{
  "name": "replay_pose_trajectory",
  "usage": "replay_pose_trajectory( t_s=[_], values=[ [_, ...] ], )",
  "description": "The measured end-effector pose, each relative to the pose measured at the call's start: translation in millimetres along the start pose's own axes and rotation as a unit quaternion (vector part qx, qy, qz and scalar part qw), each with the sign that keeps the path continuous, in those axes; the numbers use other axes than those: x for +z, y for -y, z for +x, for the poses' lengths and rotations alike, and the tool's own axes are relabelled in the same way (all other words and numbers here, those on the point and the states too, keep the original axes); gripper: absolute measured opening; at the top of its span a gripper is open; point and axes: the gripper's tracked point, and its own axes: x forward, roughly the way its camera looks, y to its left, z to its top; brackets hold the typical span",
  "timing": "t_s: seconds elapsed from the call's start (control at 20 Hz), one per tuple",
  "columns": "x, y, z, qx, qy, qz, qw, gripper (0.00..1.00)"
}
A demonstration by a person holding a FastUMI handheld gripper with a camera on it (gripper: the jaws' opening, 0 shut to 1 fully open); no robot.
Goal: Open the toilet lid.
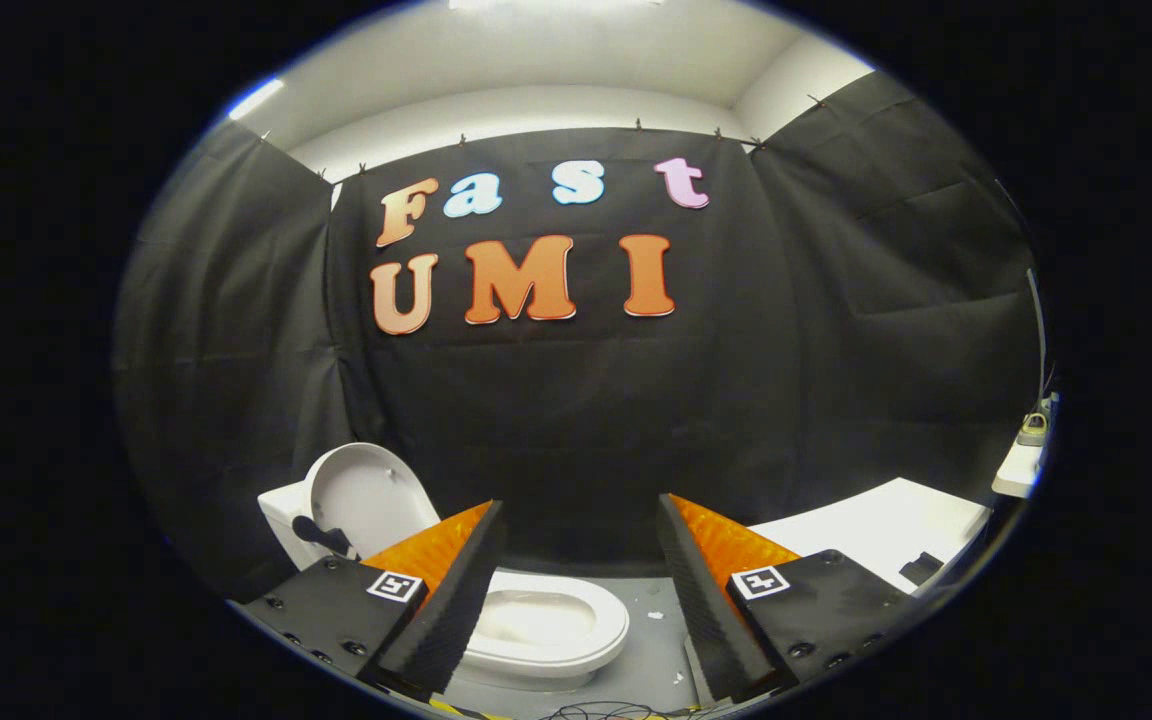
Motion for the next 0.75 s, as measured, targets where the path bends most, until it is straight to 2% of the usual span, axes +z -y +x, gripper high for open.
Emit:
replay_pose_trajectory(
  t_s=[0.1,0.3,0.4,0.75],
  values=[
    [8.6,-1.9,4.3,0.012,0.001,0.019,1.000,0.95],
    [13.7,12.7,-3.0,0.014,0.011,-0.025,1.000,0.94],
    [12.9,16.2,-9.4,0.019,0.017,-0.026,0.999,0.93],
    [17.1,32.6,-13.7,0.013,0.017,-0.002,1.000,0.93]
  ],
)
